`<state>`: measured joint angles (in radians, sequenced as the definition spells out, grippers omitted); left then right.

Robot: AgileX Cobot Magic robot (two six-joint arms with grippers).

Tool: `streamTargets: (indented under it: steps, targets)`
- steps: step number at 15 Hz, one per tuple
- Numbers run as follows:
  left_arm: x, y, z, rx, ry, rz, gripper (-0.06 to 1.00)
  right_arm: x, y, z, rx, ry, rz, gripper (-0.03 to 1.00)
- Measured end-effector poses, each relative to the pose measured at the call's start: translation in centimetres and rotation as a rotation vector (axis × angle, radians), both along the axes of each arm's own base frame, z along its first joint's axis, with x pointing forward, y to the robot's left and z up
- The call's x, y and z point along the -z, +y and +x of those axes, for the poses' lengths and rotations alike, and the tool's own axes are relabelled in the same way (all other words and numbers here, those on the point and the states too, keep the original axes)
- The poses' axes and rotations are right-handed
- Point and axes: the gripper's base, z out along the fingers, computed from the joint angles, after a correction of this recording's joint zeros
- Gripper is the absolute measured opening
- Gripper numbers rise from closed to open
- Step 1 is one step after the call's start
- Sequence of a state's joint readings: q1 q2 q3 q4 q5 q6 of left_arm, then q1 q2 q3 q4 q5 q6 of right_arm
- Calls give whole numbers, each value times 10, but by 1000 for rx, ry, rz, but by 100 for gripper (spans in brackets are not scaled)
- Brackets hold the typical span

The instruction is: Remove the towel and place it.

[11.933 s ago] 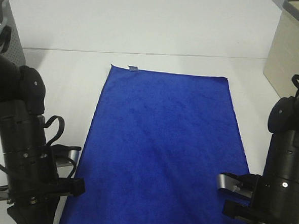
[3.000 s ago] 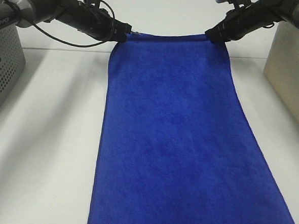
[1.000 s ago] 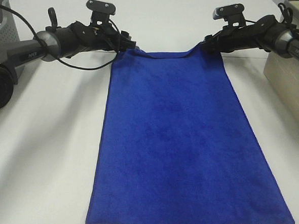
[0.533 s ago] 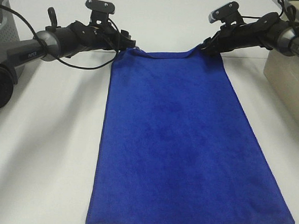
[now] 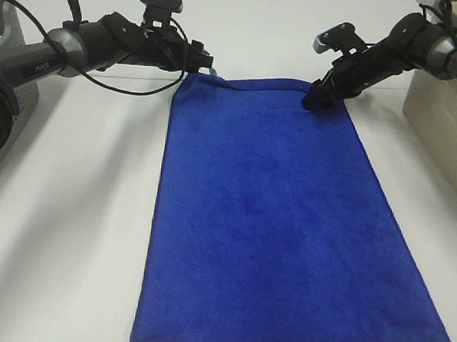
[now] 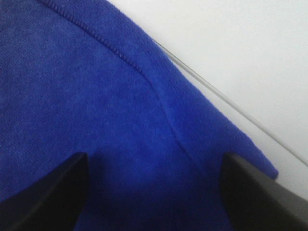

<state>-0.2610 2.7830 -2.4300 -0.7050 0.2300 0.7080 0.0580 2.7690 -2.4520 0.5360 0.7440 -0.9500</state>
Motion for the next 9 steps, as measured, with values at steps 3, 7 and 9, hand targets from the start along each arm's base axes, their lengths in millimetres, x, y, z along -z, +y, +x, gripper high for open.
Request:
streamTargets:
  steps: [3, 7, 9]
  targets:
    - [-16, -4, -5, 63, 38, 7, 61, -43, -3, -5, 12, 6, -22, 71]
    - [-70, -5, -21, 145, 151, 51, 61, -133, 4, -23, 8, -3, 98, 71]
    - [-85, -1, -32, 144, 259, 94, 61, -153, 5, -34, 31, 59, 131, 71]
